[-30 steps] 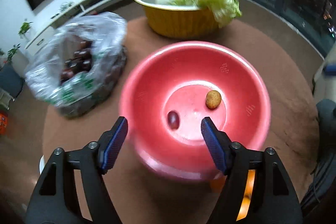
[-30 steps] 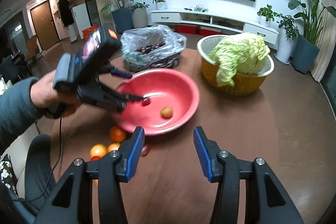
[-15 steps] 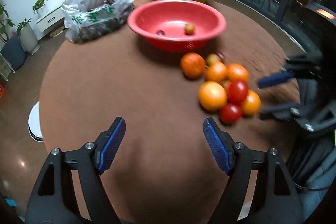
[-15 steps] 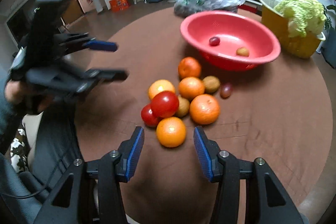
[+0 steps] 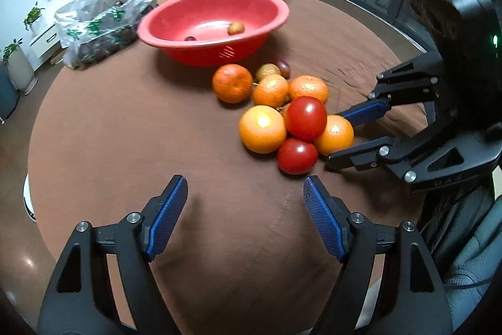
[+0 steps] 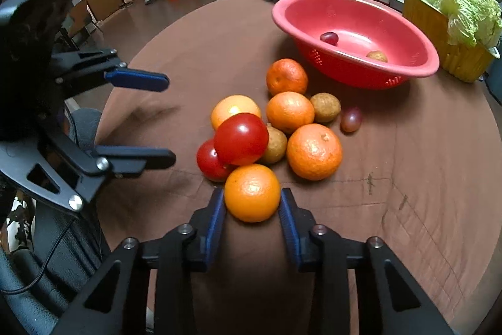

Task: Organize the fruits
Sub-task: 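Grasp a tangerine with the right tool while the left tool grasps a red tomato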

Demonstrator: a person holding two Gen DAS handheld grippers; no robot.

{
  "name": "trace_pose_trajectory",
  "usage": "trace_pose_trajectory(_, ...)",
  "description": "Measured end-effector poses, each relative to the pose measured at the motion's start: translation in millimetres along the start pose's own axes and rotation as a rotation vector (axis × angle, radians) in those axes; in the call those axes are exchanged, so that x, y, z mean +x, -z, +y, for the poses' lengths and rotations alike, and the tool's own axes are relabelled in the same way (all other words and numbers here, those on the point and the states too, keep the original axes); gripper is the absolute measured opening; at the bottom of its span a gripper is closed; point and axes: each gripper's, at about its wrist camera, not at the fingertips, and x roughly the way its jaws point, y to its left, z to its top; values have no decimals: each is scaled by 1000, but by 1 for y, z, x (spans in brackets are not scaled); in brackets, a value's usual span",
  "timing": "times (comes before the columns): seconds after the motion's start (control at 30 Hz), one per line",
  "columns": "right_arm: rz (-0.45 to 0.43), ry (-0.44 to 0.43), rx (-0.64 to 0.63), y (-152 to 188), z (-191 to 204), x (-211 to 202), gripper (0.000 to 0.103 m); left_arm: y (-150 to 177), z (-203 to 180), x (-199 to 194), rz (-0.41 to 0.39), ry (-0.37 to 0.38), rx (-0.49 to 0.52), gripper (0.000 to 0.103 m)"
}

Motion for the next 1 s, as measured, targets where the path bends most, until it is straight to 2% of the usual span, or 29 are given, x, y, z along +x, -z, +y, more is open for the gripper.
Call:
trace_pose_trajectory(0.47, -18, 7, 63, 23, -31, -18, 38, -6, -23, 25, 9, 60, 33, 73)
trace_pose_trajectory(0.53, -18, 8, 69, 27, -34, -20, 38, -8, -26, 26, 2, 70, 29, 64)
trace_pose_trajectory(0.77, -25, 19, 88, 34, -40, -25, 38, -13, -38, 33, 12, 89, 55, 52)
trace_pose_trajectory(0.83, -29, 21, 97, 36, -43, -26, 38, -15, -43, 35, 11, 92, 71, 44)
trace_pose_trajectory(1.0, -35, 21, 106, 38, -44, -29, 38, -19, -46, 37, -6, 108, 66, 31)
